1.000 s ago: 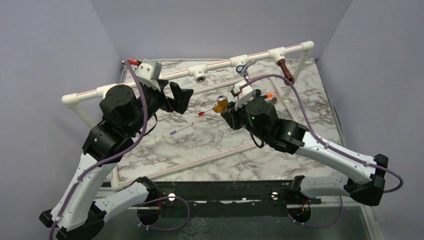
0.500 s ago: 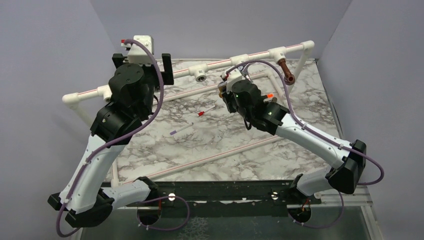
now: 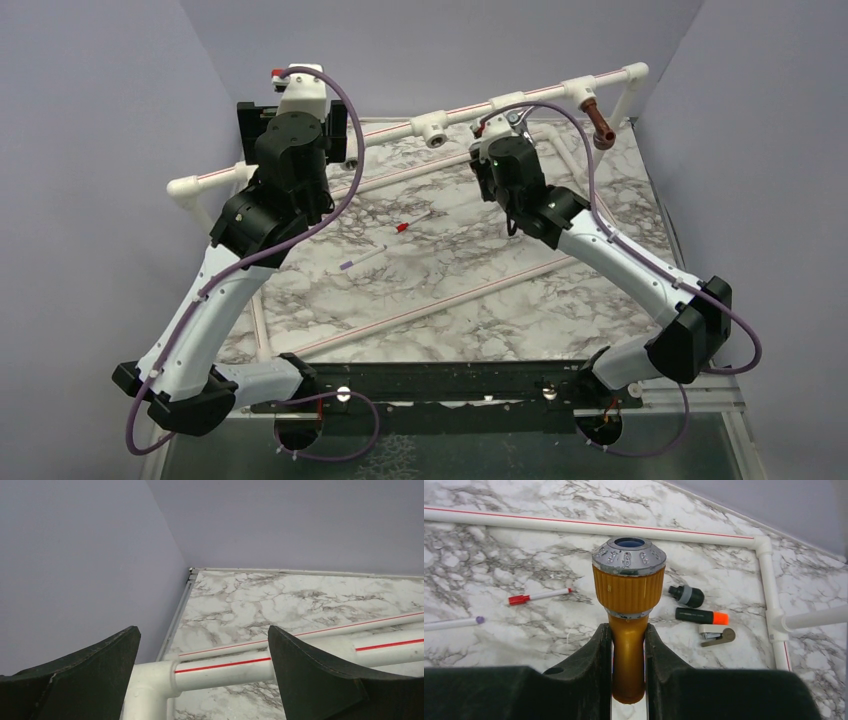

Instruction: Install the water faucets

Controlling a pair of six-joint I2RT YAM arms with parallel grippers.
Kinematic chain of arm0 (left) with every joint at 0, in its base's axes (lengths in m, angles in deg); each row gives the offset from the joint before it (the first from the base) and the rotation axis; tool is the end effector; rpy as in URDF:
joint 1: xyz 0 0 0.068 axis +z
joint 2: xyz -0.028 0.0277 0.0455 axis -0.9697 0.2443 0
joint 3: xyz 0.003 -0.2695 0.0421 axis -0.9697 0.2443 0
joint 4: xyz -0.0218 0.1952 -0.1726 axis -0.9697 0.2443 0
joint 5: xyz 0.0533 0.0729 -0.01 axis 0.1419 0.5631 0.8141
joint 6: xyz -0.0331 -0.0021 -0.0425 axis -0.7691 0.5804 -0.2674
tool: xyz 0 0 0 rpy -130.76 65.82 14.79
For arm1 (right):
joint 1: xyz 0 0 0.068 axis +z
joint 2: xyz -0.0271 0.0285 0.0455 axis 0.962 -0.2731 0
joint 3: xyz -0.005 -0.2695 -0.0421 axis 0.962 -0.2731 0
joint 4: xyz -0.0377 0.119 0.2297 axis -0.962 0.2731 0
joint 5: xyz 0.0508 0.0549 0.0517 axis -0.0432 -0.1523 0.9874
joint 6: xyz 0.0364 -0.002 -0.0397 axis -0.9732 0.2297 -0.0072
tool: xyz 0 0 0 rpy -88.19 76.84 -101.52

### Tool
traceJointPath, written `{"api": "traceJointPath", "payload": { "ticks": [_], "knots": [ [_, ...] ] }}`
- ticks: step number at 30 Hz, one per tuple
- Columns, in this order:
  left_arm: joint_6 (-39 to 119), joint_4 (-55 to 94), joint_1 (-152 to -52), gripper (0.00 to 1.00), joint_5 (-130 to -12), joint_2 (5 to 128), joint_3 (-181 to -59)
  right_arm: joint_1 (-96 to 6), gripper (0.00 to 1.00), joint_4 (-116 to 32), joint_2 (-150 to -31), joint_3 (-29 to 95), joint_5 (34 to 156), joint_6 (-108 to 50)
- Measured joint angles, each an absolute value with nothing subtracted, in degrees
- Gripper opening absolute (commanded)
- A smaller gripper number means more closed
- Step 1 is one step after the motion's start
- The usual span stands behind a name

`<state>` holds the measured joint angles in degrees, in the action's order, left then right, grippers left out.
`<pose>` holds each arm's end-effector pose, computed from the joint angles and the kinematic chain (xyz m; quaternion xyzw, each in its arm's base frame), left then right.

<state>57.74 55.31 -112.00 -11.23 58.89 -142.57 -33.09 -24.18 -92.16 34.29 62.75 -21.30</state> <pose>0.1850 -0.1006 0.5103 -0.0207 0.7337 0.1622 0.6595 0.2620 0.2085 0.3652 -0.1870 0.8087 0.0123 0.5575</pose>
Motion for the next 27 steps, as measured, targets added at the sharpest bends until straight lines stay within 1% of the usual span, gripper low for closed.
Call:
{"api": "traceJointPath", "payload": {
  "ticks": [9,14,21,27],
  "knots": [
    [59.99,52.78,-111.69,0.99,-8.95,60.90,-142.54,-40.41,0.01,-24.69,-91.89,33.72,62.84,-20.77],
    [59.55,52.36,-107.78,0.99,-10.77,65.10,-142.59,-42.95,0.01,-24.53,-89.84,31.88,64.13,-22.06],
    [56.75,52.39,-100.76,0.99,-15.79,70.50,-145.19,-43.54,0.01,-23.42,-82.58,26.46,71.45,-26.65],
    [56.21,52.39,-97.64,0.99,-17.13,72.44,-145.54,-44.39,0.01,-22.98,-74.76,23.69,79.30,-30.41]
  ]
}}
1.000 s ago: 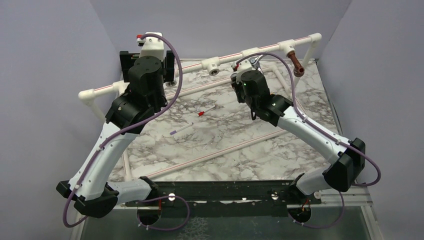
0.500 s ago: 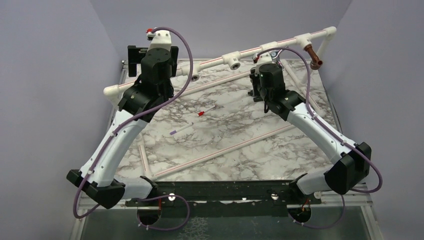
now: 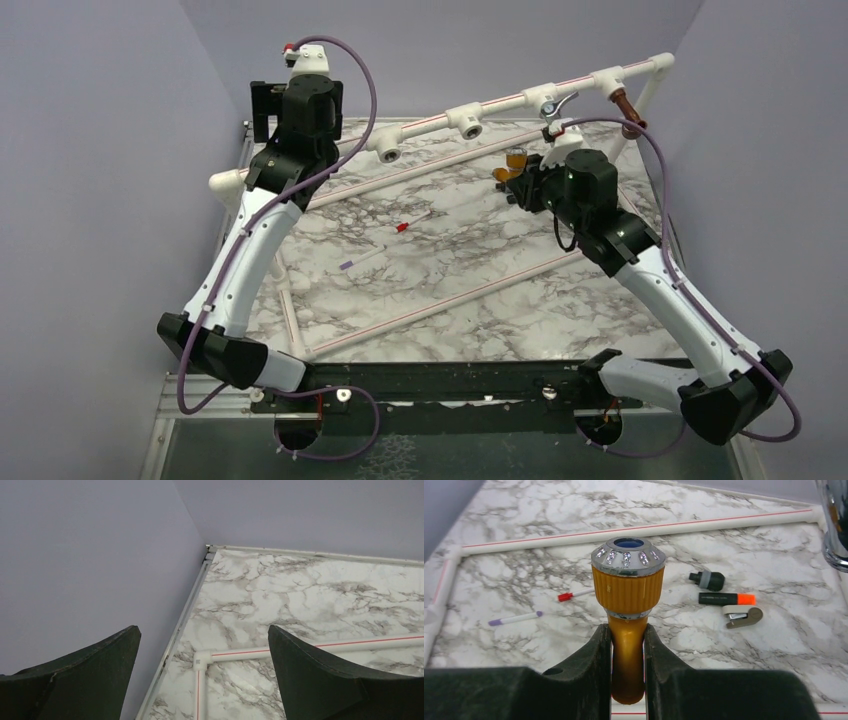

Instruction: Install the water faucets

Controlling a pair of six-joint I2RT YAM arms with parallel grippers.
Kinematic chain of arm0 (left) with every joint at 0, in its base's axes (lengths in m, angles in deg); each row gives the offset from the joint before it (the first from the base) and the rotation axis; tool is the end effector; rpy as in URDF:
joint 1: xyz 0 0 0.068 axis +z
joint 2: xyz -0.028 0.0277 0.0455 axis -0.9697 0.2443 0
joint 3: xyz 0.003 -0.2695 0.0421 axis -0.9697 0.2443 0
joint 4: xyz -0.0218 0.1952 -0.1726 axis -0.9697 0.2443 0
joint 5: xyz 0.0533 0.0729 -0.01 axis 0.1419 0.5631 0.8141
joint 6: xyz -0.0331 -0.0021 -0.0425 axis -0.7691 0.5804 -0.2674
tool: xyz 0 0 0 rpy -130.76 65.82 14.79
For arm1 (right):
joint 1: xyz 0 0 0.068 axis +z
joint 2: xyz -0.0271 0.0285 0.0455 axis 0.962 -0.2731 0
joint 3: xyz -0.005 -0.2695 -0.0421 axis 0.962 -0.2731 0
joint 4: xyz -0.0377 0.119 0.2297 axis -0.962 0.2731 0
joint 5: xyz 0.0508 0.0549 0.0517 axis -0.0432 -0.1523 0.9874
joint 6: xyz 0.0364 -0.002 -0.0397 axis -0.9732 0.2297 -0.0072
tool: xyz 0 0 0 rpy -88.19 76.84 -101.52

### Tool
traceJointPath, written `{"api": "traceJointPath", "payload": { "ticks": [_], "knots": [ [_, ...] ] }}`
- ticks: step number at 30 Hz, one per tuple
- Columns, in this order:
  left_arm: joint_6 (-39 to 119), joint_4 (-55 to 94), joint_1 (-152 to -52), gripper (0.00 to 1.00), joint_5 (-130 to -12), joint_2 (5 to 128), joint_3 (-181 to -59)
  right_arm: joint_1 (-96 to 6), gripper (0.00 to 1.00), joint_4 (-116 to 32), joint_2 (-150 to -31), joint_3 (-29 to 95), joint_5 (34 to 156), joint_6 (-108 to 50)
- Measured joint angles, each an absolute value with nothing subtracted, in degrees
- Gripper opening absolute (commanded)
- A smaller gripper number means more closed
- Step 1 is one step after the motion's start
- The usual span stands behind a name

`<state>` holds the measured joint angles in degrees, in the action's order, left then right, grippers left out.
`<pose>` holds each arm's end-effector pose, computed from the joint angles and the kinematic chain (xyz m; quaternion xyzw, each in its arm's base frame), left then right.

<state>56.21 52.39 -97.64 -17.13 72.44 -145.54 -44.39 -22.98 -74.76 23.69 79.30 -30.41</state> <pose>0.2842 -0.0861 0.4752 -0.0596 0.7655 0.2211 0.6013 0.2268 0.1239 0.3817 -0.1119 0.8053 0.1339 0.5666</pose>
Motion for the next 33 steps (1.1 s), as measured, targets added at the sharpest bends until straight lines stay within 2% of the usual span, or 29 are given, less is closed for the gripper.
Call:
{"api": "traceJointPath", "payload": {
  "ticks": [9,20,33],
  "knots": [
    [54.24,50.83,-97.88,0.98,-20.25,70.06,-138.37,-44.39,0.01,-23.72,-67.79,22.11,89.79,-32.42],
    [52.38,54.90,-101.40,0.95,-20.65,67.65,-136.62,-44.39,0.01,-29.67,-58.67,15.58,100.26,-32.73],
    [48.95,46.07,-101.81,0.98,-20.67,64.11,-130.28,-44.37,0.01,-41.52,-50.87,6.22,100.63,-31.24]
  ]
}}
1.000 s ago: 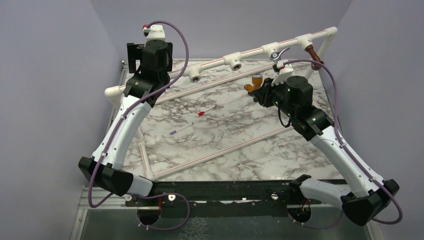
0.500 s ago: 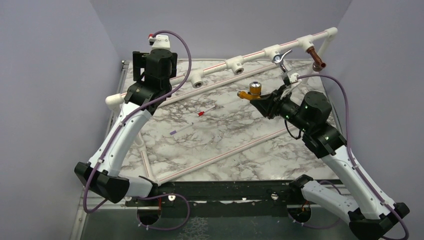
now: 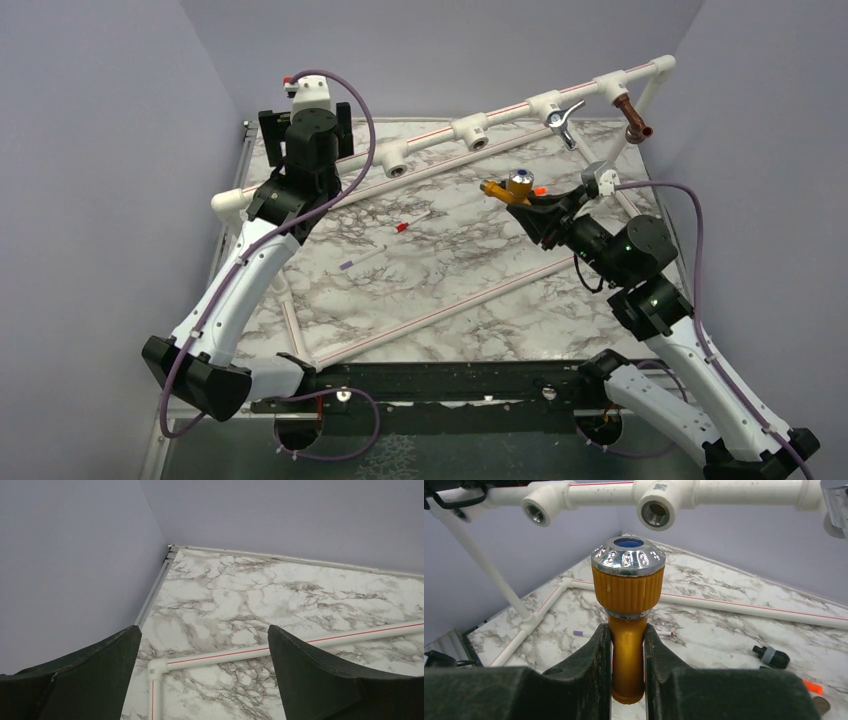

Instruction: Install the water faucets

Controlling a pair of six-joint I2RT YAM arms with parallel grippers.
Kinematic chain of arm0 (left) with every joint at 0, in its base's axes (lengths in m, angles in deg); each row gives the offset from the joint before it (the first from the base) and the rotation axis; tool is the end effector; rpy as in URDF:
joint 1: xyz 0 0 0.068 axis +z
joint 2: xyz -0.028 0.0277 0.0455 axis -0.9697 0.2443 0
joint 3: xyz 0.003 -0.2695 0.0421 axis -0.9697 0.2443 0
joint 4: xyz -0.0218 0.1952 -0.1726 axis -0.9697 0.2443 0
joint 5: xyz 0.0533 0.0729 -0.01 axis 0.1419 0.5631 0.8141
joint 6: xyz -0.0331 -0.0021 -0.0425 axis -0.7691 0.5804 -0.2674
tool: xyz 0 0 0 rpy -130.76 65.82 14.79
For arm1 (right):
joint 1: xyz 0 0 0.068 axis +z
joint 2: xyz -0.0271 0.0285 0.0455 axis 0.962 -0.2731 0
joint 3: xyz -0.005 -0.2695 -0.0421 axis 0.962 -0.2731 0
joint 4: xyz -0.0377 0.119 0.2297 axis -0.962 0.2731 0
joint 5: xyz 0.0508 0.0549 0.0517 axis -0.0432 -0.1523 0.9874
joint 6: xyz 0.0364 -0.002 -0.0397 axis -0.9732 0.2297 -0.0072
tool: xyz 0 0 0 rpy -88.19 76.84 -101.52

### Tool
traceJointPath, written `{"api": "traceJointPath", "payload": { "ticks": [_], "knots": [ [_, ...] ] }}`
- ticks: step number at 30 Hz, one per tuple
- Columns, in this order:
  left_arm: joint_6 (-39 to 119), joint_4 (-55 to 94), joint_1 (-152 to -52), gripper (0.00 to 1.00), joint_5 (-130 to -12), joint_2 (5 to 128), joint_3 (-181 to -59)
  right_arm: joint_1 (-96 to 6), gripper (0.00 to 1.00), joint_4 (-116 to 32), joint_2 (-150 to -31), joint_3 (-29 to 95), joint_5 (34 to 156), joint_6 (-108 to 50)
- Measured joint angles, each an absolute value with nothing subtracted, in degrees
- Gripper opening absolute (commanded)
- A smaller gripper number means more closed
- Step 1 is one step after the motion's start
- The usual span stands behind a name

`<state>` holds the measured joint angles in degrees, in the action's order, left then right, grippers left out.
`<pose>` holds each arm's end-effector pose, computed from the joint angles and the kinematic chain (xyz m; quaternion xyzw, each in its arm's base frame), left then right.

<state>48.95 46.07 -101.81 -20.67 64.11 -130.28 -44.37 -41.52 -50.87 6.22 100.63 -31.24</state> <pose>0.2561 -0.0981 0.4382 -0.0591 0.7716 0.1385 0.6181 0.1405 0.0898 0.3906 -0.2042 0.6384 0.3177 0.6707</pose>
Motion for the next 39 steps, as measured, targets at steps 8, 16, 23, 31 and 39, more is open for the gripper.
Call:
{"api": "traceJointPath", "payload": {
  "ticks": [8,16,23,31,39],
  "knots": [
    [47.59,39.47,-101.81,0.99,-21.26,61.58,-126.24,-44.37,0.01,-54.78,-47.04,-3.26,96.11,-26.22],
    [46.50,33.94,-101.48,0.99,-21.28,60.35,-123.27,-38.80,0.01,-69.80,-50.58,-5.78,92.81,-19.59],
    [43.44,29.83,-100.65,0.99,-21.65,59.48,-120.99,-23.80,0.01,-77.67,-54.89,-6.12,80.65,-6.37],
    [38.68,24.85,-100.39,0.99,-21.56,57.67,-117.45,-19.74,0.01,-81.89,-59.39,-5.95,69.07,3.79],
    [36.97,23.25,-100.30,0.99,-21.67,57.29,-116.60,-19.72,0.01,-78.61,-60.38,-2.85,64.92,6.81]
  ]
}}
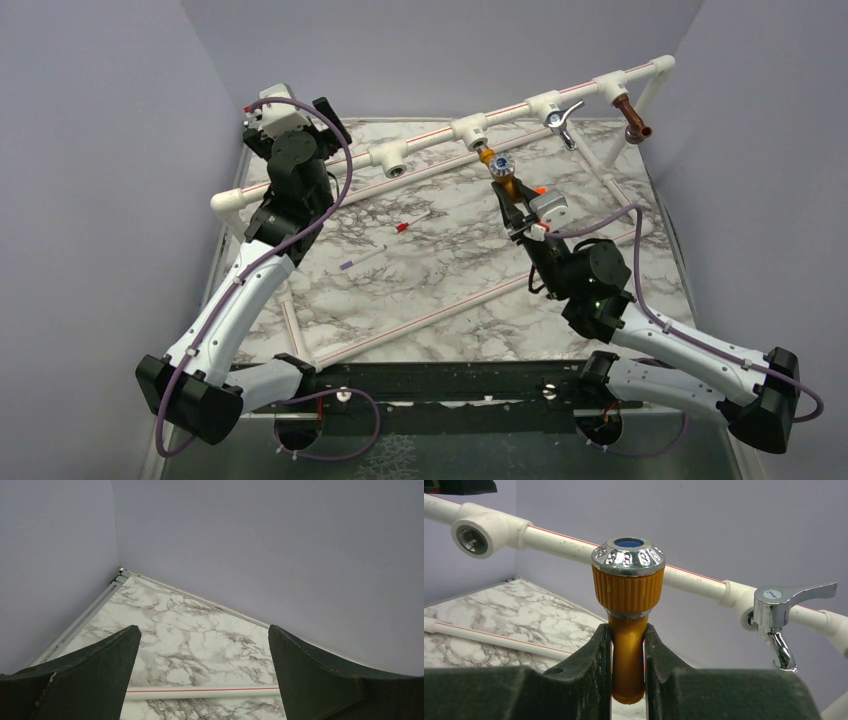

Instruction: Install the water faucets

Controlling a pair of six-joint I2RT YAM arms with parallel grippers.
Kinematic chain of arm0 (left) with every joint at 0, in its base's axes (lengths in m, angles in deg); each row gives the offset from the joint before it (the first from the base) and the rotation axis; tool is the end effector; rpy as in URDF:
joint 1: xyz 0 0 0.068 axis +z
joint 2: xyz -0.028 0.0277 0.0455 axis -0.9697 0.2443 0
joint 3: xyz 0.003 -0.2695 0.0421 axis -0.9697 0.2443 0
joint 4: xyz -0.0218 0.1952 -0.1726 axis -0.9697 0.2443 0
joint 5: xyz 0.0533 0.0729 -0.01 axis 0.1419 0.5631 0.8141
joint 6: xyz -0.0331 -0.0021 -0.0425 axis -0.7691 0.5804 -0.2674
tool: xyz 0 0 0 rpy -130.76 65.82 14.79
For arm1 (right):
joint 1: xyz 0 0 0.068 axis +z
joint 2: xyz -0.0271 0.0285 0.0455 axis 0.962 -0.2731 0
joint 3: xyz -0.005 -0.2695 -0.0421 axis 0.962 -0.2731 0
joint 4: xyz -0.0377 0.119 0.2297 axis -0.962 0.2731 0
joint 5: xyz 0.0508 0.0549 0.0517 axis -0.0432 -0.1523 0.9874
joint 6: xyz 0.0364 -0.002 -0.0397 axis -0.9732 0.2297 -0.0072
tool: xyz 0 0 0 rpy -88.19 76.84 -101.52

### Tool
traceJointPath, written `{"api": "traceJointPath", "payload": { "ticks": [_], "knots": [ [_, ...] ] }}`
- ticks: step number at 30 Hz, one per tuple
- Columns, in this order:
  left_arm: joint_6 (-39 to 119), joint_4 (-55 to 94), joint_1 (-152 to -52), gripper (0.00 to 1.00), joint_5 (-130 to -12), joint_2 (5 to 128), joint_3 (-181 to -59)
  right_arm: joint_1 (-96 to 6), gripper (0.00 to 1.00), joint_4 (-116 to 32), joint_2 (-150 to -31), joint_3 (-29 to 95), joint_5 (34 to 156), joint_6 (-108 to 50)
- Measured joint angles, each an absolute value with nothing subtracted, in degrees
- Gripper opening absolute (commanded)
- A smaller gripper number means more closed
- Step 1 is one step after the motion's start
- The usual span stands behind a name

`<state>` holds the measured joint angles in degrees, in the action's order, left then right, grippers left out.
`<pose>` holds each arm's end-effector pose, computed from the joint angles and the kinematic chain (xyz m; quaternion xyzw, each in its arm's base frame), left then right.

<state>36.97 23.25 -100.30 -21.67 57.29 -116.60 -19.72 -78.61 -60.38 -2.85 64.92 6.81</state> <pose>0.2444 -0.0854 0.4266 -0.1883 0.6789 0.0121 0.7096 0.1297 0.1579 0.3740 -0.2310 0.5051 0.0782 0.8279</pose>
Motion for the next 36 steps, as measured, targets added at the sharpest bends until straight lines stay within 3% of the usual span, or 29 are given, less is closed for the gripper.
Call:
{"api": "traceJointPath", "payload": {
  "ticks": [36],
  "knots": [
    [37.04,22.55,-100.20,0.99,-23.51,57.25,-116.23,-19.72,0.01,-80.03,-64.97,-1.93,64.00,17.35]
  ]
}}
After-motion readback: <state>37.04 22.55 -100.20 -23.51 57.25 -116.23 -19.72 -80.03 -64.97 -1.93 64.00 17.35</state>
